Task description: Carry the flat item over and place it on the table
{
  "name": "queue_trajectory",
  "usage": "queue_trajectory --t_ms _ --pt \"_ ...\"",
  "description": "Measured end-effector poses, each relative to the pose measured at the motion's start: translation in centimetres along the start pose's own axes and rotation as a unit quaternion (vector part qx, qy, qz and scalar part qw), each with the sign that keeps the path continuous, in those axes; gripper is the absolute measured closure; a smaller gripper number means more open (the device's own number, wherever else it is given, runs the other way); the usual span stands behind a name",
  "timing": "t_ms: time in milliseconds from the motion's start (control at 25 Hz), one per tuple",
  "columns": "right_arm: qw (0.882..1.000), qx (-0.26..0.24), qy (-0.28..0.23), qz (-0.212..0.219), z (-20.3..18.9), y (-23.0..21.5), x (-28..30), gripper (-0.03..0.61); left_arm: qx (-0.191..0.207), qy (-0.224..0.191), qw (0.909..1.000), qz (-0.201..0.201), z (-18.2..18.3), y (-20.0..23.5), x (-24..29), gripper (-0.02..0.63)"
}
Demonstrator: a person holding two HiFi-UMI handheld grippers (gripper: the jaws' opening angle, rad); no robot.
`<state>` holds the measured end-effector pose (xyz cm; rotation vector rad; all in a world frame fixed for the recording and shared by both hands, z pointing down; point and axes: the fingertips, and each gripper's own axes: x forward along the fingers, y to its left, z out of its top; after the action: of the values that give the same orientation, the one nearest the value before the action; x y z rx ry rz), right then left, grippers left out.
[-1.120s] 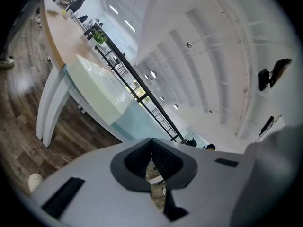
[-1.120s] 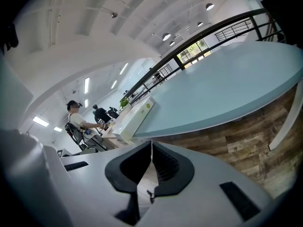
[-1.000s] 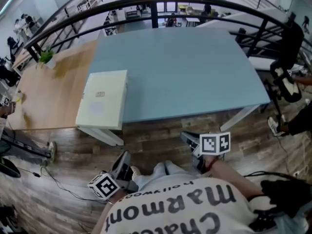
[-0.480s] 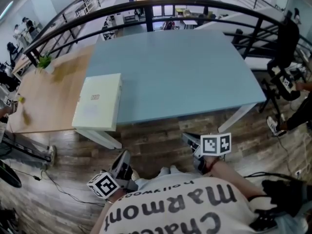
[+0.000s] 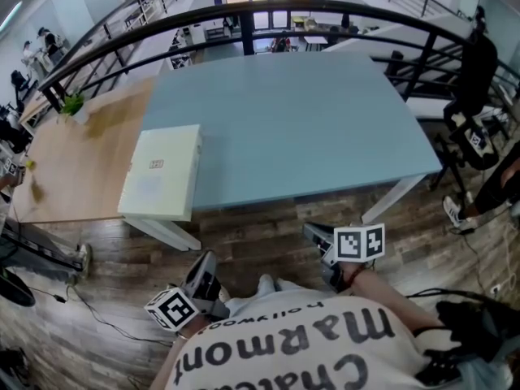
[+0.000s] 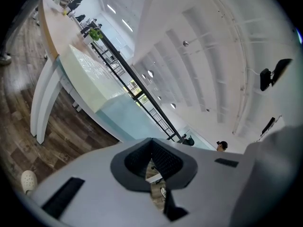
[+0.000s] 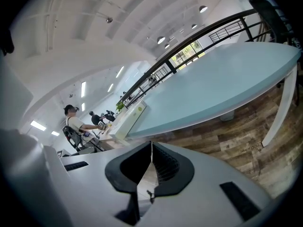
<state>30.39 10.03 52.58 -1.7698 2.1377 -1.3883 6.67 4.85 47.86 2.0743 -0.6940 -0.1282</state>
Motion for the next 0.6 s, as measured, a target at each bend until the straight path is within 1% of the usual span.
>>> queue_trajectory --t_ms 120,280,600 --pt "1.0 0.0 0.003 -0.002 -0.1 -0.19 0.08 0.537 0.011 0.001 0.9999 -0.003 0.11 0.14 0.18 0.611" --pt "1.0 0.0 0.008 -0.002 -0.17 -0.36 0.18 0.537 -0.01 0.003 0.9999 0.009 -0.23 0.4 0.28 0.611" --pt "1.0 -0.004 0.012 -0.001 -0.14 -0.24 0.45 0.537 -0.009 0.006 0.9999 0.011 0.02 0.42 0.63 0.611"
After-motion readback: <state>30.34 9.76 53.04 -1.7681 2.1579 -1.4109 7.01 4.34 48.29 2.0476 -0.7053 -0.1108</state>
